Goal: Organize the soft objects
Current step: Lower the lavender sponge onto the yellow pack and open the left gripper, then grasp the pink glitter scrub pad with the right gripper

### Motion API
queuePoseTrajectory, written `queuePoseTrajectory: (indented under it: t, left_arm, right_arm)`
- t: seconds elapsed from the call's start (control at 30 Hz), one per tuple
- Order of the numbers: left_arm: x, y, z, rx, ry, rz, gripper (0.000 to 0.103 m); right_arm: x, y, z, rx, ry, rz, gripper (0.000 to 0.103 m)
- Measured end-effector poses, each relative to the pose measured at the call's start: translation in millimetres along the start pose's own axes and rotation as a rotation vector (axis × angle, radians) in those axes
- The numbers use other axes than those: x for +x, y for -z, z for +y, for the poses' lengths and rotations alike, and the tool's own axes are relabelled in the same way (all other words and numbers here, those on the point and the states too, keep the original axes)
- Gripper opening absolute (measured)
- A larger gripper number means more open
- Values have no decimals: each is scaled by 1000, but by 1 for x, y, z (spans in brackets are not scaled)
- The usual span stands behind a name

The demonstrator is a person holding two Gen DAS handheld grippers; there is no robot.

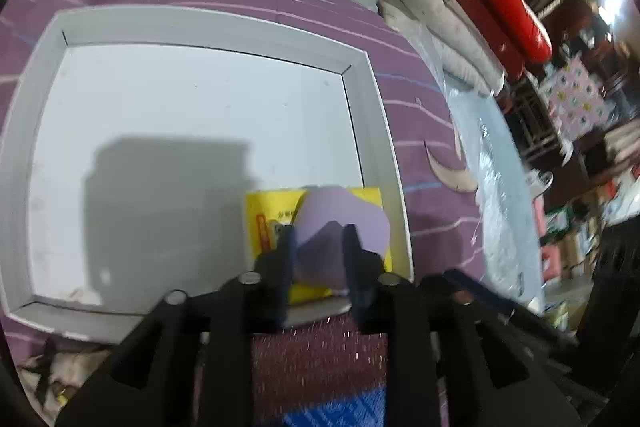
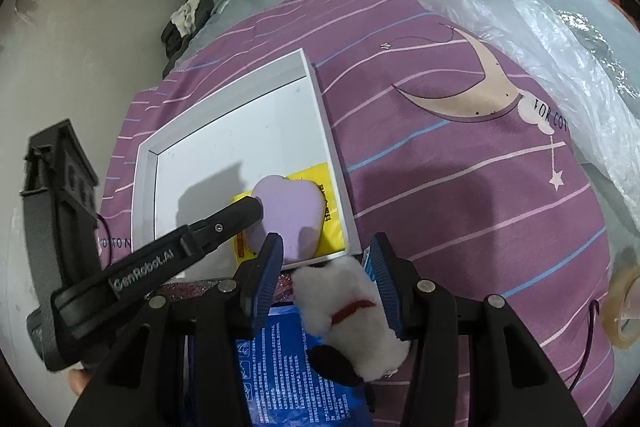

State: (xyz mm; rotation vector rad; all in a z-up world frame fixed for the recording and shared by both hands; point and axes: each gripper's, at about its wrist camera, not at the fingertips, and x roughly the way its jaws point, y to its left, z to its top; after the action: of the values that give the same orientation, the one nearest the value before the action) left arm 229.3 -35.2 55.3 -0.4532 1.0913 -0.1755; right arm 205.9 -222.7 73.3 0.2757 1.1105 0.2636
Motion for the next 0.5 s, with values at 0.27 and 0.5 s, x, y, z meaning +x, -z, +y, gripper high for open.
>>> queuePoseTrajectory:
  t: [0.27,0.5]
  left_arm:
    - [-39,13,-2,44,-18,-67,51]
    - [-73,18,10,2,60,-74,59]
  right_arm:
    - [-11,4,0,-24,-23,11,45]
    - [-25,10,-8,-14,-100,30,45]
